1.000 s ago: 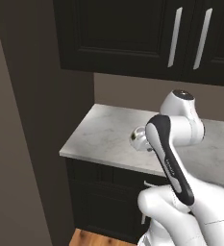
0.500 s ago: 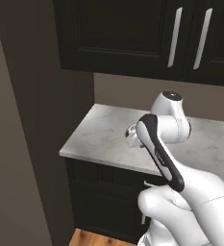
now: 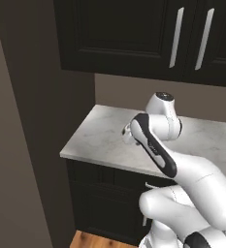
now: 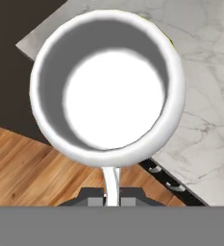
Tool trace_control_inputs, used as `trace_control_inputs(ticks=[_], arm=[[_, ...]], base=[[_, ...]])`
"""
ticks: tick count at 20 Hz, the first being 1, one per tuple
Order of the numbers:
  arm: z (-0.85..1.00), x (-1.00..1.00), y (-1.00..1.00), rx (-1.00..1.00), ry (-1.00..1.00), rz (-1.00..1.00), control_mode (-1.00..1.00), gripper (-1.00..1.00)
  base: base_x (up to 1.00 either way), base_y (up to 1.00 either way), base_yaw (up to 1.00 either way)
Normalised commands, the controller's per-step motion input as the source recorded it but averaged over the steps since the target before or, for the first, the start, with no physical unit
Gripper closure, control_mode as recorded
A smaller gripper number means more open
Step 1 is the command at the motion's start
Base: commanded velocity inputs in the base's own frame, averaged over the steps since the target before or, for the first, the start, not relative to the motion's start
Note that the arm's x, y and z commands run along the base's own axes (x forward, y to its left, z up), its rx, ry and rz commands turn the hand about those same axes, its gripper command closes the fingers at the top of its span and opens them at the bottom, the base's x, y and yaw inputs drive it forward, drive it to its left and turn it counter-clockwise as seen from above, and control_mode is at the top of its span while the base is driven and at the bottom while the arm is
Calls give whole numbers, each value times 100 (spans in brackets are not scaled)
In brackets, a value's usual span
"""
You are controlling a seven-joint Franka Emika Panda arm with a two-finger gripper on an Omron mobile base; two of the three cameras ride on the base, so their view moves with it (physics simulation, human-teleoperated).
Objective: Clear the mugs and bowl far away from the sink.
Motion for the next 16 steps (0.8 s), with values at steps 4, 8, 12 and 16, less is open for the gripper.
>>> trace_control_inputs(ticks=[4,8,12,16], arm=[[-14,47,3,0,0,0,-100,100],[-11,33,12,-2,0,0,-100,100],[-12,32,11,-2,0,0,-100,100],[-17,38,3,-1,0,0,-100,100]], base=[[0,0,0],[0,0,0],[0,0,0],[0,0,0]])
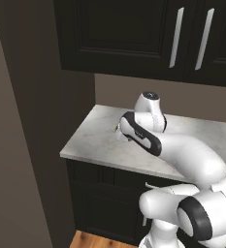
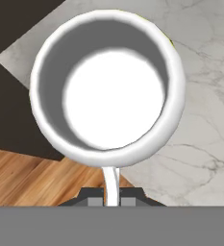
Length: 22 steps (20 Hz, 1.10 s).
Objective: Clear the mugs and bowl far away from the sink.
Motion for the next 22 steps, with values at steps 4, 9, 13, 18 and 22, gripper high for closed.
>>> trace_control_inputs(ticks=[4,9,13,18,22], arm=[[-21,42,2,0,0,0,-100,100],[-21,38,0,0,0,0,-100,100],[-21,35,2,0,0,0,-100,100],[-23,33,4,0,0,0,-100,100],[-24,34,6,0,0,0,-100,100]], base=[[0,0,0],[0,0,0],[0,0,0],[0,0,0],[0,0,0]])
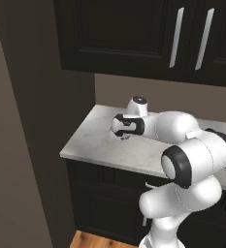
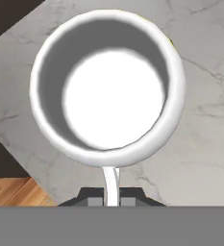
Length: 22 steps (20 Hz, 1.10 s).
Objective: Clear the mugs and bowl far away from the sink.
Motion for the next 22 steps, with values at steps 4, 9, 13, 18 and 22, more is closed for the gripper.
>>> trace_control_inputs(ticks=[4,9,13,18,22], arm=[[-22,31,3,0,0,0,-100,100],[-20,27,0,0,0,0,-100,100],[-17,25,0,0,0,0,-100,100],[-18,20,0,0,0,0,-100,100],[-18,20,0,-1,0,0,-100,100]], base=[[0,0,0],[0,0,0],[0,0,0],[0,0,0],[0,0,0]])
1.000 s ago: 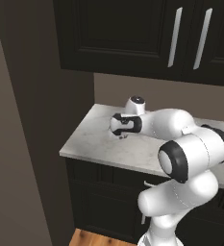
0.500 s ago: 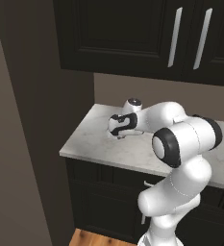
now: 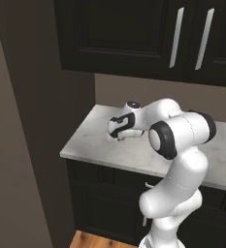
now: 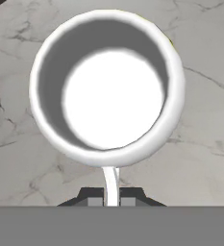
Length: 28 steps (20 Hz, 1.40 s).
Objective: Clear the mugs and bowl far away from the sink.
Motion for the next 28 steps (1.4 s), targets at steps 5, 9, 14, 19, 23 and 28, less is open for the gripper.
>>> trace_control_inputs(ticks=[5,9,14,19,23,28], arm=[[-19,19,0,-1,0,0,-100,100],[-19,20,0,-1,0,0,-100,100],[-20,22,0,0,0,0,-100,100],[-19,16,0,-1,0,0,-100,100],[-19,17,0,0,0,0,-100,100],[-5,3,8,0,-2,0,-100,-100]], base=[[0,0,0],[0,0,0],[0,0,0],[0,0,0],[0,0,0],[0,0,0]])
